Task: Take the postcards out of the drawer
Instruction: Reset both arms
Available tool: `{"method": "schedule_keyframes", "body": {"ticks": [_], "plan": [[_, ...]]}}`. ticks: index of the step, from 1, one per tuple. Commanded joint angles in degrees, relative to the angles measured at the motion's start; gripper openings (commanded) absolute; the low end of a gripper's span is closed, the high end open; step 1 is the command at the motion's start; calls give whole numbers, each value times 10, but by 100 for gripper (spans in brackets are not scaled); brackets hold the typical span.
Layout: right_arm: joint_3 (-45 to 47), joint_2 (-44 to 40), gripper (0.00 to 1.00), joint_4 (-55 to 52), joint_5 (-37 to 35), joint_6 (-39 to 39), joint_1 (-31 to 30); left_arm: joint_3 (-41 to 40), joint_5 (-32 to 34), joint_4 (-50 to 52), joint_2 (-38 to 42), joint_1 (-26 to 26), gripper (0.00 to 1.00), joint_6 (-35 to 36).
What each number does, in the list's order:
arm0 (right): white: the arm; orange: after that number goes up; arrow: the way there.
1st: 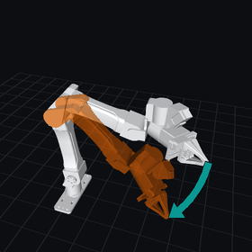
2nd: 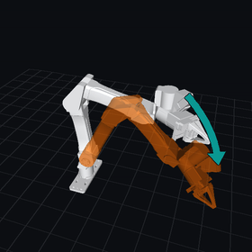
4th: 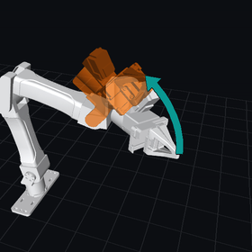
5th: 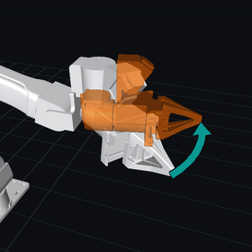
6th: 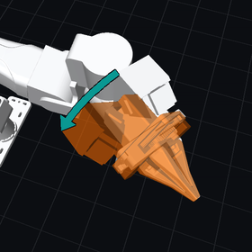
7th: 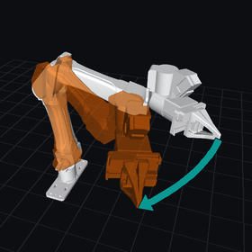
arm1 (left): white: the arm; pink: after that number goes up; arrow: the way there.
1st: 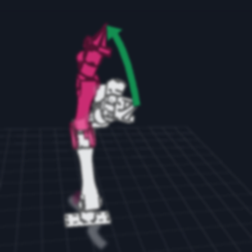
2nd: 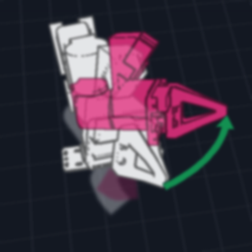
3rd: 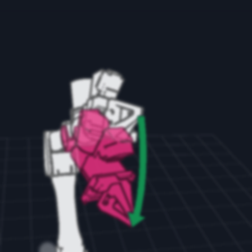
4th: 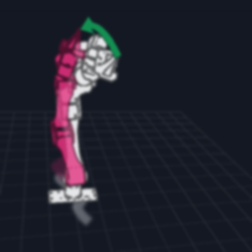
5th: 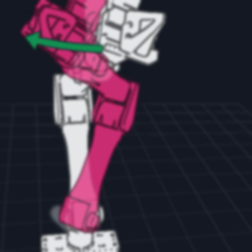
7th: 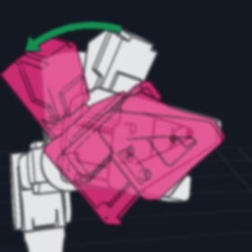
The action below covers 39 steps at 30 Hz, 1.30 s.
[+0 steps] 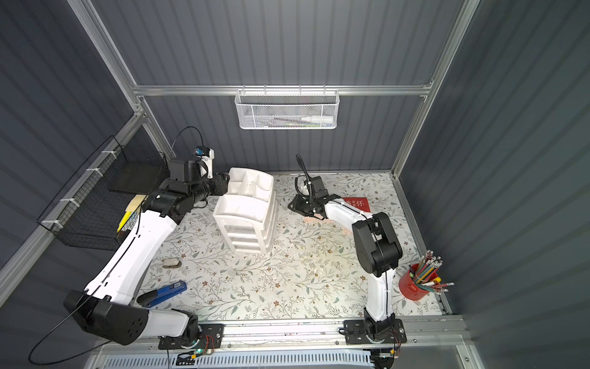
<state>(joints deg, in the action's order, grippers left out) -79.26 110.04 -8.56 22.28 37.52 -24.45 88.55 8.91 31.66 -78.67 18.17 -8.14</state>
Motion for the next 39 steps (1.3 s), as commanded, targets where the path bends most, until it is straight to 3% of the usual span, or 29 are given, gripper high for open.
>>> {"method": "schedule_keyframes", "body": {"ticks": [1, 9, 12, 14, 15, 16, 17, 22, 26, 29, 34, 39], "plan": [[28, -49, 39, -45, -60, -43, 12, 24, 73, 10, 6, -3, 60, 21], [132, -213, 64, -89, -127, -92, 62, -41, 91, -27, -31, -80, 62, 13], [172, -279, 79, -99, -156, -105, 85, -107, 75, -69, -27, -105, 65, 6], [195, -326, 99, -108, -179, -117, 100, -149, 63, -95, -24, -109, 67, 0], [206, -345, 99, -109, -189, -125, 108, -169, 57, -107, -21, -109, 70, -5], [218, -367, 99, -110, -209, -132, 114, -196, 51, -122, -15, -109, 97, -11], [228, -387, 99, -110, -230, -140, 121, -224, 52, -137, -9, -109, 100, -19], [285, -452, 99, -70, -383, -163, 149, -346, 68, -220, 15, -110, 100, -42], [385, -454, 99, 93, -488, -202, 175, -436, 84, -315, 26, -110, 100, -48], [466, -445, 99, 225, -470, -209, 197, -467, 120, -352, 19, -111, 100, -24], [528, -408, 99, 342, -463, -223, 205, -577, 165, -546, 5, -114, 100, 10], [581, -356, 99, 478, -443, -256, 212, -604, 108, -657, -49, -131, 100, 40]]}}
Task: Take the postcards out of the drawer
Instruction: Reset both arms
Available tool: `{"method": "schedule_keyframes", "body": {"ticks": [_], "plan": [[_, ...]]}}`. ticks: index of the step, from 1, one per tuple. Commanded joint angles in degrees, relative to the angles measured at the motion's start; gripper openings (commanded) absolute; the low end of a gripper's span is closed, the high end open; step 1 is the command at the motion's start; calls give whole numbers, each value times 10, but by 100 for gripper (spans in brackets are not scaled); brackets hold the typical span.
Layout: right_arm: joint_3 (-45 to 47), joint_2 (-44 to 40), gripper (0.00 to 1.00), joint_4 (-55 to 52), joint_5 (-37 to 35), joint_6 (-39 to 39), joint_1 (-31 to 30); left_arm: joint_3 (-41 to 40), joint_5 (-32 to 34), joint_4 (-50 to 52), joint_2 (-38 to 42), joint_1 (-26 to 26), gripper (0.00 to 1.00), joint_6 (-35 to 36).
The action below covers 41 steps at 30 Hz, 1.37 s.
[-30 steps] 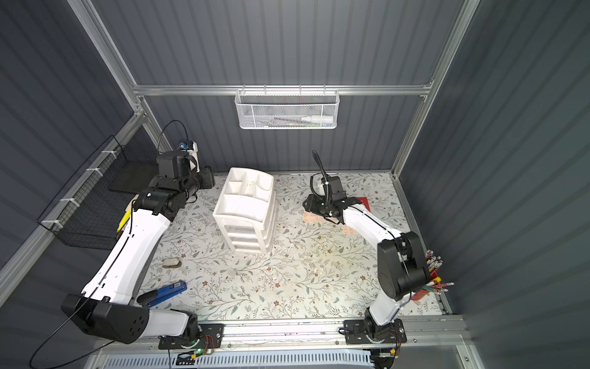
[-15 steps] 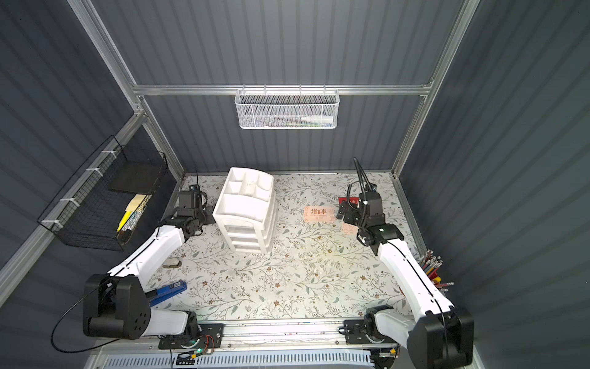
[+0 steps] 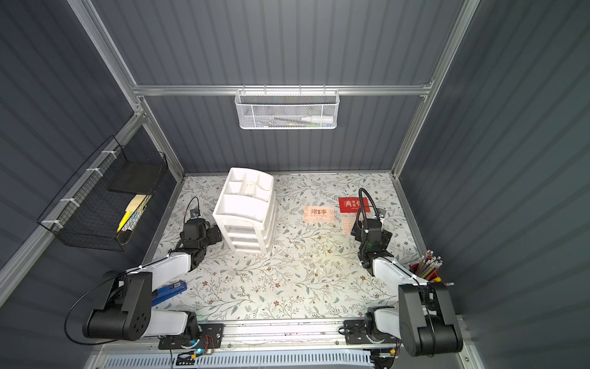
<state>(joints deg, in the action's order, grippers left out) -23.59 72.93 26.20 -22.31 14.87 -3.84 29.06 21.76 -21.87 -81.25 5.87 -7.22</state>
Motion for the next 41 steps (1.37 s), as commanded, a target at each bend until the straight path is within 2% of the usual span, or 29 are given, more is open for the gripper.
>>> {"method": "schedule_keyframes", "body": {"ticks": [1, 5, 8, 11, 14, 20, 27, 41], "plan": [[32, 25, 99, 163, 11, -34, 7, -13, -21, -144, -37, -8, 100, 35], [35, 64, 99, 203, 22, -49, 8, -27, -27, -223, -84, -9, 100, 48], [53, 89, 99, 289, 33, -78, 10, -45, -34, -286, -105, -10, 100, 57], [53, 147, 99, 335, 90, -75, 26, -43, -62, -311, -138, -11, 100, 69], [68, 271, 99, 544, 160, -132, 26, -20, -82, -311, -174, -11, 100, 79], [35, 199, 99, 367, 141, -93, 26, -18, -87, -292, -170, -12, 100, 78], [41, 219, 99, 413, 145, -109, 26, -18, -87, -287, -167, -12, 100, 78], [37, 209, 99, 387, 158, -109, 26, -18, -87, -287, -167, -12, 100, 78]]}}
